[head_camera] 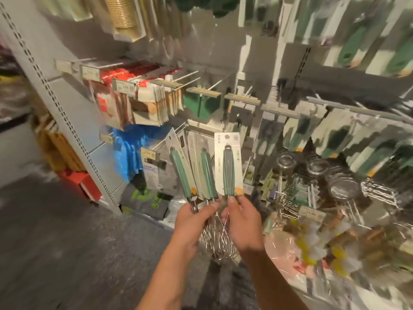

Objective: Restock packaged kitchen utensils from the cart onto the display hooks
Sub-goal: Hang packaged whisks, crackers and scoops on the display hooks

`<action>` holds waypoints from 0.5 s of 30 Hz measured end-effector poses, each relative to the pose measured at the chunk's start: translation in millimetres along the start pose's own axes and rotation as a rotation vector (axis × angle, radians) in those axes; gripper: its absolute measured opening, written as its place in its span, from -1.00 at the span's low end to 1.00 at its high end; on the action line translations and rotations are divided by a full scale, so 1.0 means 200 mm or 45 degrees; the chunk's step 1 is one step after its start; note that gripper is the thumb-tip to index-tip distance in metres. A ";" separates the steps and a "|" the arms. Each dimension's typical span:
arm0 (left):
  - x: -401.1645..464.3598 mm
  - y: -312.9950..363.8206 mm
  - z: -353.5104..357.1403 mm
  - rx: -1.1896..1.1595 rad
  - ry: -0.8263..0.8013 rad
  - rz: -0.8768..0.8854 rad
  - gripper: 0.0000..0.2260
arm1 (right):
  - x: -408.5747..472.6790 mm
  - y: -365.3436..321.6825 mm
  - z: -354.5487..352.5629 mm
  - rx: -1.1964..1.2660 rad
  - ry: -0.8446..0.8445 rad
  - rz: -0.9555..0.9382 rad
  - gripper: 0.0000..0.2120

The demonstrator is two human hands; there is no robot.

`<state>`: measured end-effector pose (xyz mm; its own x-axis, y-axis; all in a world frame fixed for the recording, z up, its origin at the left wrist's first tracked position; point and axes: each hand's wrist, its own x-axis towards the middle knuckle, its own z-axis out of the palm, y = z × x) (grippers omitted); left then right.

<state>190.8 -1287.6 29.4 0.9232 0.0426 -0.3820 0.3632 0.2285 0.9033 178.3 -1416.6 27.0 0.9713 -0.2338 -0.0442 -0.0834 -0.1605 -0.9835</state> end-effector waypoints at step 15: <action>0.33 0.16 -0.19 0.208 -0.232 0.010 -0.62 | 0.26 -0.10 0.20 0.268 0.076 0.155 -0.90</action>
<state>259.0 -1240.4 25.4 0.9282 -0.1358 -0.3464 0.3575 0.0678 0.9314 240.3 -1387.4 37.8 0.9416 -0.2961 -0.1605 -0.1449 0.0741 -0.9867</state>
